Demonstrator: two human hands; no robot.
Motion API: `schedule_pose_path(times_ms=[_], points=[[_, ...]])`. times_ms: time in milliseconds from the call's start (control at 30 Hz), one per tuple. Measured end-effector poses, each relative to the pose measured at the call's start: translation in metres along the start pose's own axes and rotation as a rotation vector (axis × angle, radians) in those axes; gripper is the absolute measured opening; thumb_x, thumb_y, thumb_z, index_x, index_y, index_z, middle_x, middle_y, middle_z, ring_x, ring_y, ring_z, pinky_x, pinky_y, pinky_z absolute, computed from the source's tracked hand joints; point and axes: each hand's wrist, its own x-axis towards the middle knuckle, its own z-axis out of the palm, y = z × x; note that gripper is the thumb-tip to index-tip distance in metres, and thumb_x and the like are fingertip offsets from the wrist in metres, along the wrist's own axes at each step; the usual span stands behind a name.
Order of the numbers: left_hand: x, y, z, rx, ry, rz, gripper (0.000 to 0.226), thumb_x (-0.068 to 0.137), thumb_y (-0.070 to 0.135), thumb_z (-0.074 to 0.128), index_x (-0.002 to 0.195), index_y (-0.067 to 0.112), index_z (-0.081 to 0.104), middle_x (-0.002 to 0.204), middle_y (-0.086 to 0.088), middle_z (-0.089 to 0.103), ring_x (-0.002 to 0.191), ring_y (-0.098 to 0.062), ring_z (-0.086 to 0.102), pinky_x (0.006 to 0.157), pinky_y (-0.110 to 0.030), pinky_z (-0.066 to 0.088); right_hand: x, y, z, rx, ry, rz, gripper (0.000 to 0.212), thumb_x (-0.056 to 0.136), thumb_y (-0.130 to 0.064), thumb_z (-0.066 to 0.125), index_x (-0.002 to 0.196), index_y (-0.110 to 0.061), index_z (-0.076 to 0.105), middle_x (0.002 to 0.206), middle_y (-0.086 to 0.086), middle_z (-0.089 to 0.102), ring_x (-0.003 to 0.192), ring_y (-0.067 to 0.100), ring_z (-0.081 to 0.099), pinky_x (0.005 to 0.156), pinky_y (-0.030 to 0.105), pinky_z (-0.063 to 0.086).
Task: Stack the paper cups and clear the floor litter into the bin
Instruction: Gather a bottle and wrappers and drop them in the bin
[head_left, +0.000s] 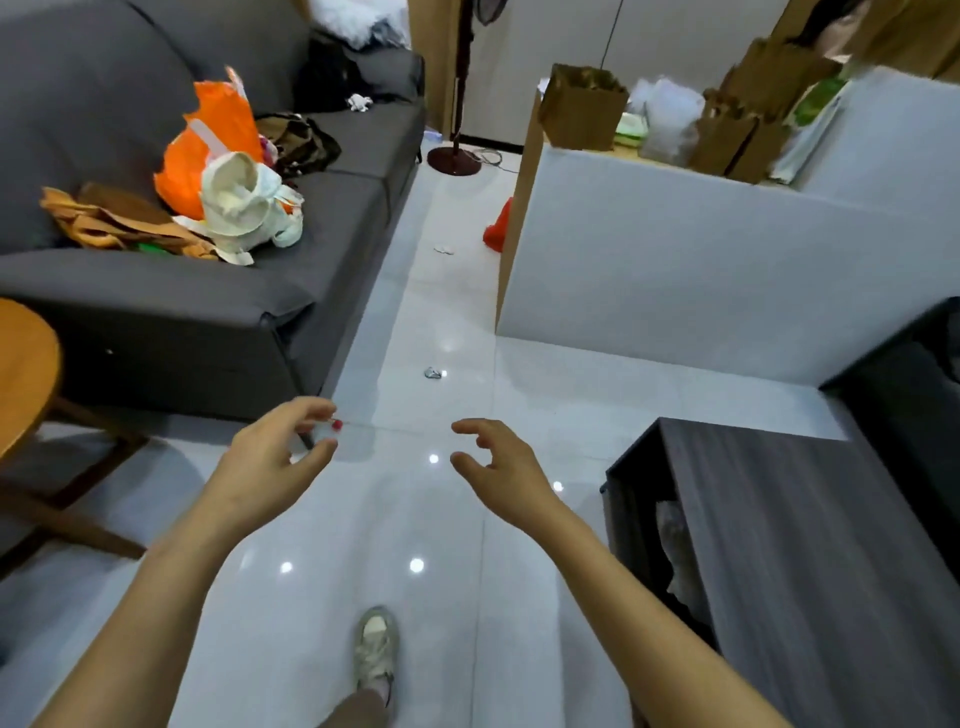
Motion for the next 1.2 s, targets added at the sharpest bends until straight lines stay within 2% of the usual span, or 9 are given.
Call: schedule_pose_path(times_ms=[233,433,567,700,800,900,1067,1200], points=[[0.167,-0.061,0.011,0.010,-0.019,-0.104,0.031,0.087,0.021,0.057,0.118,0.020,0.052,0.106,0.009,0.050,0.094,-0.009,0.050,0.077,-0.023,0.039,0.185,0.007,0.018,-0.046,-0.144,0.023,0.035,0.092,-0.023,0.051,0.127,-0.022,0.048,0.134,-0.007,0.046,0.120,0.007,0.043,0.098,0.017,0.033],[0.296,-0.130,0.031,-0.048,-0.095,-0.216,0.026,0.086,0.020,0.058,0.113,0.019,0.055,0.108,0.006,0.056,0.098,-0.011,0.054,0.077,-0.020,0.038,0.335,0.028,0.040,-0.041,-0.251,0.068,0.033,0.091,-0.021,0.052,0.124,-0.023,0.050,0.131,-0.008,0.047,0.108,0.000,0.040,0.098,0.018,0.034],[0.360,-0.180,0.073,0.022,-0.210,-0.257,0.030,0.085,0.019,0.059,0.115,0.019,0.055,0.112,0.003,0.057,0.096,-0.014,0.057,0.069,-0.016,0.037,0.425,0.072,0.055,-0.101,-0.297,0.077,0.033,0.091,-0.019,0.053,0.124,-0.020,0.051,0.132,-0.004,0.048,0.107,0.003,0.043,0.090,0.014,0.032],[0.428,-0.224,0.132,0.076,-0.315,-0.258,0.034,0.083,0.016,0.060,0.117,0.016,0.054,0.118,-0.002,0.055,0.105,-0.019,0.055,0.088,-0.023,0.039,0.513,0.126,0.070,-0.187,-0.341,0.090,0.034,0.090,-0.019,0.053,0.124,-0.018,0.051,0.135,0.000,0.047,0.113,0.015,0.050,0.088,0.013,0.031],[0.482,-0.260,0.187,0.134,-0.318,-0.251,0.034,0.083,0.018,0.060,0.117,0.016,0.054,0.120,-0.004,0.054,0.100,-0.019,0.054,0.089,-0.027,0.040,0.574,0.174,0.094,-0.242,-0.402,0.037,0.034,0.090,-0.018,0.053,0.124,-0.016,0.052,0.135,0.002,0.047,0.115,0.021,0.050,0.094,0.017,0.031],[0.527,-0.304,0.246,0.166,-0.287,-0.266,0.037,0.085,0.020,0.058,0.122,0.017,0.051,0.125,-0.002,0.051,0.109,-0.021,0.053,0.086,-0.031,0.044,0.632,0.229,0.129,-0.297,-0.441,-0.035,0.034,0.090,-0.018,0.052,0.124,-0.016,0.052,0.135,0.002,0.047,0.118,0.022,0.049,0.100,0.023,0.032],[0.573,-0.424,0.355,0.368,-0.434,-0.247,0.044,0.088,0.031,0.056,0.129,0.027,0.040,0.140,0.004,0.038,0.125,-0.020,0.036,0.098,-0.038,0.042,0.725,0.351,0.205,-0.436,-0.455,-0.119,0.036,0.090,-0.017,0.051,0.126,-0.015,0.050,0.137,0.003,0.044,0.120,0.024,0.044,0.095,0.028,0.035],[0.592,-0.532,0.426,0.498,-0.557,-0.194,0.058,0.085,0.038,0.059,0.135,0.032,0.032,0.143,0.008,0.032,0.128,-0.018,0.030,0.101,-0.033,0.038,0.790,0.453,0.268,-0.583,-0.446,-0.187,0.040,0.088,-0.015,0.051,0.128,-0.016,0.048,0.138,0.003,0.042,0.117,0.025,0.046,0.092,0.036,0.044]])
